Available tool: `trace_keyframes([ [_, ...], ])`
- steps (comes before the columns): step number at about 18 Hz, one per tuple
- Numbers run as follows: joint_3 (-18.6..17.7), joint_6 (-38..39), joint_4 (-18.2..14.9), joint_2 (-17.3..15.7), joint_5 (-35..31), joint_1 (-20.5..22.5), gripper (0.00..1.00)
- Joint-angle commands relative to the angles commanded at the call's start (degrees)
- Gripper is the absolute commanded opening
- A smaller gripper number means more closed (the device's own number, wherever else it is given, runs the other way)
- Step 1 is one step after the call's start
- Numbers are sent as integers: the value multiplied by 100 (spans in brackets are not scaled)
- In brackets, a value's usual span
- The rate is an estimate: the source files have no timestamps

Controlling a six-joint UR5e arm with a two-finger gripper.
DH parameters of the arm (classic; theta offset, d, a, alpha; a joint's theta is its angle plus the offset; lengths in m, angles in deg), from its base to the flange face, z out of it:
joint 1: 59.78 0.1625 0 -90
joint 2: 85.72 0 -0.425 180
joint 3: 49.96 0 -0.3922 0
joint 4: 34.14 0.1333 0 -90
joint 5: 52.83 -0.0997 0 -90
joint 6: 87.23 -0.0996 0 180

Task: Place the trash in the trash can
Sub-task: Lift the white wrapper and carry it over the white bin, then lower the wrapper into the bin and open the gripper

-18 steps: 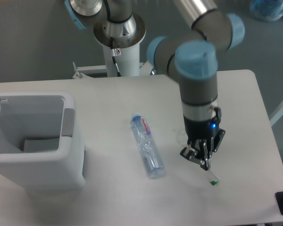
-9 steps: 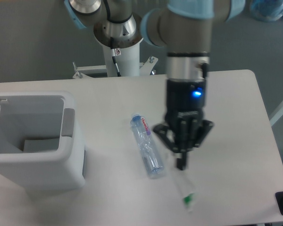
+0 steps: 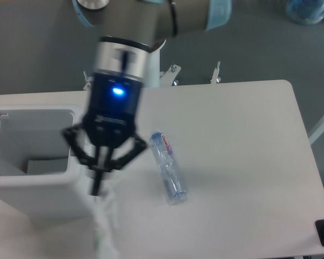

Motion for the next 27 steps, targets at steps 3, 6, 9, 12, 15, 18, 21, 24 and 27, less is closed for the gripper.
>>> trace_keyframes([
  [3,-246,-122,0,-272,297,-97,0],
  [6,-527,-246,-9,-650,527,-141,0],
  [9,-965,-665,-9,-966,554,-219,0],
  [12,-1537,-1352,-18,-1345,562,-281,0],
  [15,-1688,-1388,-18,-1390,685,-404,0],
  [18,-1635,-1397,-9,-1407,738,-466,0],
  [21,-1688,-1397,-9,-1407,747,-633,0],
  [24,-1749,-1677,-18,-1390,773,-703,0],
  [27,-1907,-1837,-18,-1337,791,-712,0],
])
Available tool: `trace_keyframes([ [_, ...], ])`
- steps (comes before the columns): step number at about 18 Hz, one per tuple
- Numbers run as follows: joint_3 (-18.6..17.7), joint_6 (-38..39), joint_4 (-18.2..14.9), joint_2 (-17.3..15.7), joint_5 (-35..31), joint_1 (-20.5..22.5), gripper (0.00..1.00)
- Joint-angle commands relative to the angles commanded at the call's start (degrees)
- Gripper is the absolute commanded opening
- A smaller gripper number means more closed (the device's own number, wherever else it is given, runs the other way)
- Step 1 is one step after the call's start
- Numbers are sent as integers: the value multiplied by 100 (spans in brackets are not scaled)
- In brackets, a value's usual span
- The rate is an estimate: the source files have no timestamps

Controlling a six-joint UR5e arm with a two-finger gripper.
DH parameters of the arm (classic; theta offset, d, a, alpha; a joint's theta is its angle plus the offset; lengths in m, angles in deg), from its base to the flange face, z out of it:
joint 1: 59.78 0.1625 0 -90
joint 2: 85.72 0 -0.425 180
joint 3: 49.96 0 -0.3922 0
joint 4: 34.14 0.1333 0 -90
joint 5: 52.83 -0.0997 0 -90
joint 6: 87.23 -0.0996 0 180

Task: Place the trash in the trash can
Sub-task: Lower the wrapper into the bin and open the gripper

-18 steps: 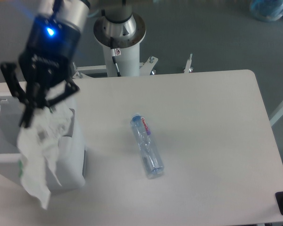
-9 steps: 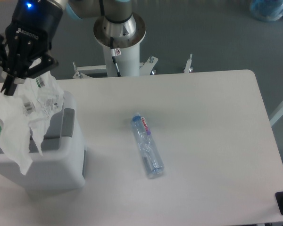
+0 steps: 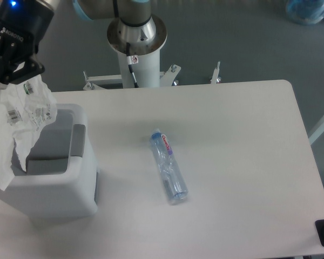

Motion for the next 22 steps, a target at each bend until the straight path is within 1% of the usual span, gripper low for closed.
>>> trace_keyframes([
  [4,-255,-9,0,-26,194,0,0],
  [8,-317,-18,-9,26,202,-9,0],
  [17,-414,-158,-53,527,123,0,0],
  [22,-536,-158,-105,571,97,26,0],
])
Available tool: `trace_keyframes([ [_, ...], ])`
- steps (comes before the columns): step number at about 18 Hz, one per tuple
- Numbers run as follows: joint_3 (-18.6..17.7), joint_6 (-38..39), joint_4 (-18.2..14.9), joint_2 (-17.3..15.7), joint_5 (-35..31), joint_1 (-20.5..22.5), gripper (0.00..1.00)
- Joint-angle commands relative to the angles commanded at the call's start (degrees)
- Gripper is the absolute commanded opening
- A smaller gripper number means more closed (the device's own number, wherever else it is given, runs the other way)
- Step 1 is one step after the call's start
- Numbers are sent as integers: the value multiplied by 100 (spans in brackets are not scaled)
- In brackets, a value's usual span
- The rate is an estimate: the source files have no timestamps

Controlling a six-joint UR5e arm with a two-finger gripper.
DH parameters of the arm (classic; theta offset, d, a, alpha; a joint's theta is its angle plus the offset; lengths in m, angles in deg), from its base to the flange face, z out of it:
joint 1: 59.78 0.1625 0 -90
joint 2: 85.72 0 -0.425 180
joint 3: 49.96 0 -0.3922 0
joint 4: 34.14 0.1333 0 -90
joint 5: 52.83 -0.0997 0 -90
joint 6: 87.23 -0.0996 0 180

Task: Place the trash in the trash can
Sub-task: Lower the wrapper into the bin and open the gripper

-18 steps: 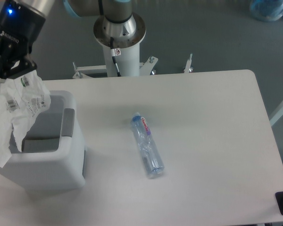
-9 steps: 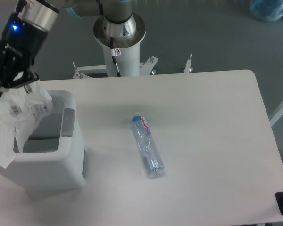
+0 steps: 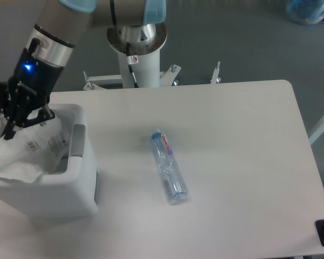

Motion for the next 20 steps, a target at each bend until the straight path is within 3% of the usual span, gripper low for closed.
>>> trace_keyframes([
  [11,-10,-53,9,185,-193,-9,2],
  [13,-9,-53,9,176,-193,-9,13],
  [14,-35,-53,9,167,-193,-9,27],
  [15,-53,-61,9,150,-193,-9,66],
  [16,-27,-96,17,150,-193,-9,88],
  [18,-44,-97,35,97,-185,0,100],
  [20,-10,-62,35,-25,-185,9,100],
])
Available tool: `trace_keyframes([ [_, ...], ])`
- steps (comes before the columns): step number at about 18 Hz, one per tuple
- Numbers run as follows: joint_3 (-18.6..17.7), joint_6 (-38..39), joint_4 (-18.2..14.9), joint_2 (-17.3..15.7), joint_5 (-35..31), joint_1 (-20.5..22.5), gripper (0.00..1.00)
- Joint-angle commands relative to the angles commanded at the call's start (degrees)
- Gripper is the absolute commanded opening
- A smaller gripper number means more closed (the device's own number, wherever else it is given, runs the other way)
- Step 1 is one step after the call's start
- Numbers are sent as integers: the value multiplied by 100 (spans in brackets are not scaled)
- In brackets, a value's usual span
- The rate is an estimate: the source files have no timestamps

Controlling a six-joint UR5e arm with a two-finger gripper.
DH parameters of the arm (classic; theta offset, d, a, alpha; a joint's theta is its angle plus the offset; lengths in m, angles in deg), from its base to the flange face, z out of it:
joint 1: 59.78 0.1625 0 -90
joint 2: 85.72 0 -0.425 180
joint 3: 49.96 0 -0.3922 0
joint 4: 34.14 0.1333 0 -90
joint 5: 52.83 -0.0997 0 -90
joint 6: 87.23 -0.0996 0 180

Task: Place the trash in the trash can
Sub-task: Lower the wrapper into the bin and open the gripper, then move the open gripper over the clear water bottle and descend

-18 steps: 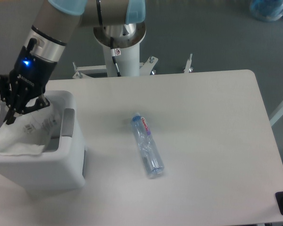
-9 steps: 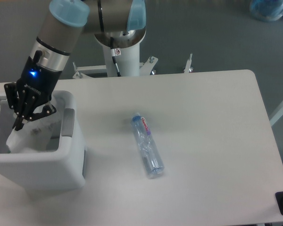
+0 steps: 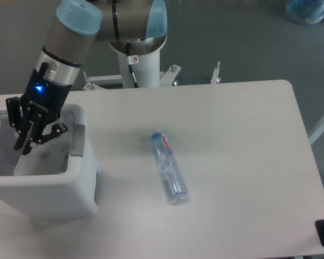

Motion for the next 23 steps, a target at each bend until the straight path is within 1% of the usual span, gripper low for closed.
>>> trace_keyframes([
  [4,18,70,0,-237,0,70,100],
  [6,-61,315,-9,-465,0,411,100],
  [9,-114,1570,-9,-686,9,1052,100],
  [10,-105,1782,-9,-730,9,1290,100],
  [12,-114,1846,-35,-757,-9,1625,100],
  [16,-368,1846,-70,-730,-9,2371,100],
  [18,-474,1837,-70,-661,-17,2627,100],
  [19,-492,1820,-79,-556,-26,2671,100],
  [20,-483,1785,-88,-372,-105,2707,100],
  [23,-492,1776,-105,-28,-588,2716,100],
])
